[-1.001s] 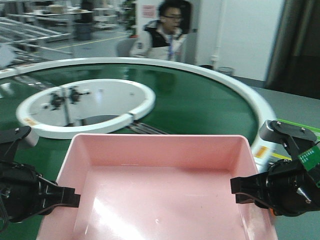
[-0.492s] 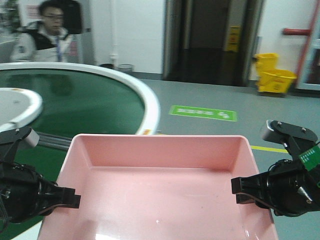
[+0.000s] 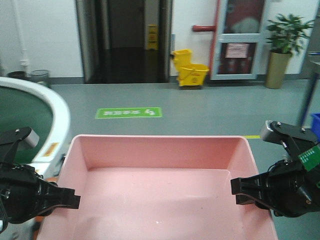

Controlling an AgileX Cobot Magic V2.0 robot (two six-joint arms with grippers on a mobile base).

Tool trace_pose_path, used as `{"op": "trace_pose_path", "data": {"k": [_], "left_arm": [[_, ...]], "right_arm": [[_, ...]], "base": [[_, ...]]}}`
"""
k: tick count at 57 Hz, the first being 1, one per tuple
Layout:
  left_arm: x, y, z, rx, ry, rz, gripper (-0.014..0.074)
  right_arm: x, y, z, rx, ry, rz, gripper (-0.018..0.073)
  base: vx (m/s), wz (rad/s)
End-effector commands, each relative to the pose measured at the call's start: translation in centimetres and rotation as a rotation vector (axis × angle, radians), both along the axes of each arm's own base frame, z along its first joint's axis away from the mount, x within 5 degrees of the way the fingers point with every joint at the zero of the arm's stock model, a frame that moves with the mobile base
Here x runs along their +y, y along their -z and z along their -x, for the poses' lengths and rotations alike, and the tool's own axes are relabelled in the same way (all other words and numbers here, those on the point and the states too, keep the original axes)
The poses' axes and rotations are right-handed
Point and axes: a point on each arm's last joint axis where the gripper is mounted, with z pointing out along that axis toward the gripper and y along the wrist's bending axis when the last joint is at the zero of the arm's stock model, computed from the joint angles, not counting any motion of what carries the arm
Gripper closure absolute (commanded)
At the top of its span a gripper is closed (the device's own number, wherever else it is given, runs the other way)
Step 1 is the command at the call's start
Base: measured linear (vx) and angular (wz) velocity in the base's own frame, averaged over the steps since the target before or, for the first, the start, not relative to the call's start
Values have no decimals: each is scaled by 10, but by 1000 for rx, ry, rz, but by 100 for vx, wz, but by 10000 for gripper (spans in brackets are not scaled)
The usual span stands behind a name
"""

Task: Grab pink bin and stack on right shelf
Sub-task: 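Hold the pink bin with both grippers while turning away from conveyor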

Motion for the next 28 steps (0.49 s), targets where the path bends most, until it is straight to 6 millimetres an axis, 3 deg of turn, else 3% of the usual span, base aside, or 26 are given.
{"op": "trace_pose_path", "data": {"k": [1,28], "left_arm": [[-4,-21,6,-56,6,85,604],[-4,-21,6,-55,8,84,604]], "right_arm": [[0,-28,-1,-148,34,-76,568],[0,-28,-1,-148,34,-76,568]], "base": [[16,-57],[23,-52]]}}
